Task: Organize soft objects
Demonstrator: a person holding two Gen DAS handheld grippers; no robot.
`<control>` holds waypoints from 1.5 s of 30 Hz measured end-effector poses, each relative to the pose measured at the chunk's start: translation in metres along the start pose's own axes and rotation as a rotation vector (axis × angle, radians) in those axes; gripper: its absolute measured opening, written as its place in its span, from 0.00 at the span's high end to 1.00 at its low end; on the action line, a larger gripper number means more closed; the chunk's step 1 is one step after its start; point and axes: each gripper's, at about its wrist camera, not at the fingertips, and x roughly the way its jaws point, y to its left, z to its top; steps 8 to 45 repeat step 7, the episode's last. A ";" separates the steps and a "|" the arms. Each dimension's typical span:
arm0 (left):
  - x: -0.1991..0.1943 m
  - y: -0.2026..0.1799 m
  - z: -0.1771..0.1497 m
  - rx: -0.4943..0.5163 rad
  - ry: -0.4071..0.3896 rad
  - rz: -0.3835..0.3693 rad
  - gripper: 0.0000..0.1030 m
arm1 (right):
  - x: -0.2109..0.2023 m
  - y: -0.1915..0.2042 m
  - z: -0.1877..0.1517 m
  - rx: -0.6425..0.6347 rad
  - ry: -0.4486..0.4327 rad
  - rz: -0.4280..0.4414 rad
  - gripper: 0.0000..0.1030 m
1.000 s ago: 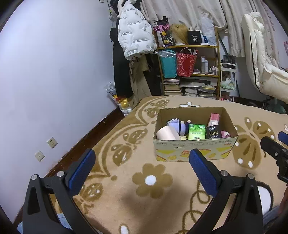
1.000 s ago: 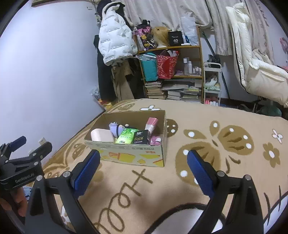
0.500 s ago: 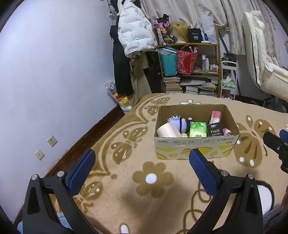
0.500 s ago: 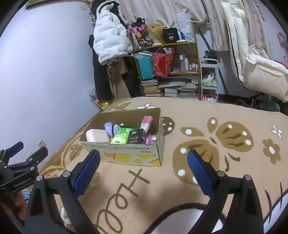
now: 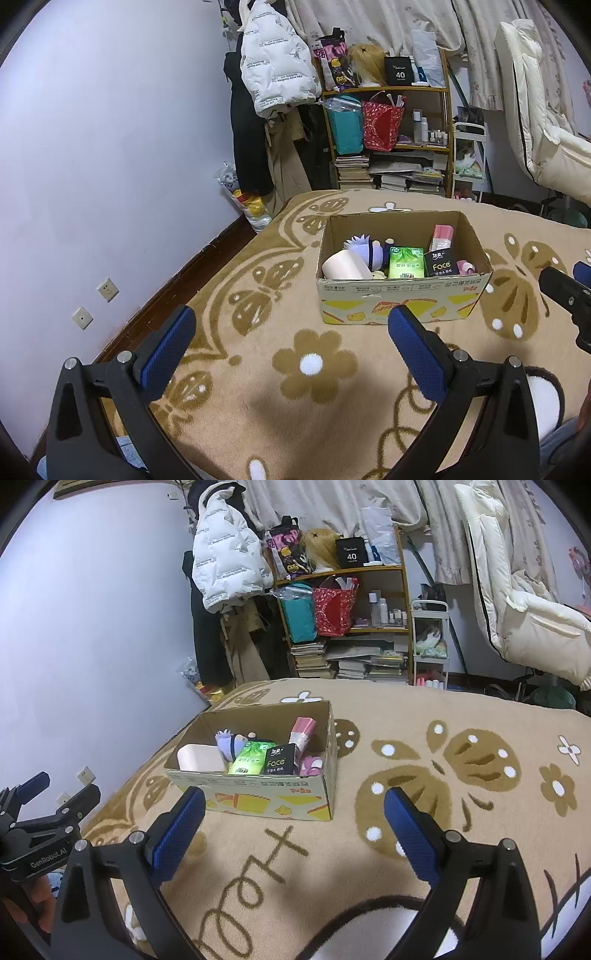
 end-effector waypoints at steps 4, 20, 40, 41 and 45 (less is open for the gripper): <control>0.000 0.000 0.000 0.000 0.001 0.001 0.00 | 0.000 0.001 0.000 0.000 0.000 0.000 0.02; 0.000 -0.001 0.000 0.004 0.004 0.001 0.00 | 0.000 0.001 0.001 -0.001 -0.001 -0.003 0.02; 0.000 -0.001 0.000 0.004 0.004 0.001 0.00 | 0.000 0.001 0.001 -0.001 -0.001 -0.003 0.02; 0.000 -0.001 0.000 0.004 0.004 0.001 0.00 | 0.000 0.001 0.001 -0.001 -0.001 -0.003 0.02; 0.000 -0.001 0.000 0.004 0.004 0.001 0.00 | 0.000 0.001 0.001 -0.001 -0.001 -0.003 0.02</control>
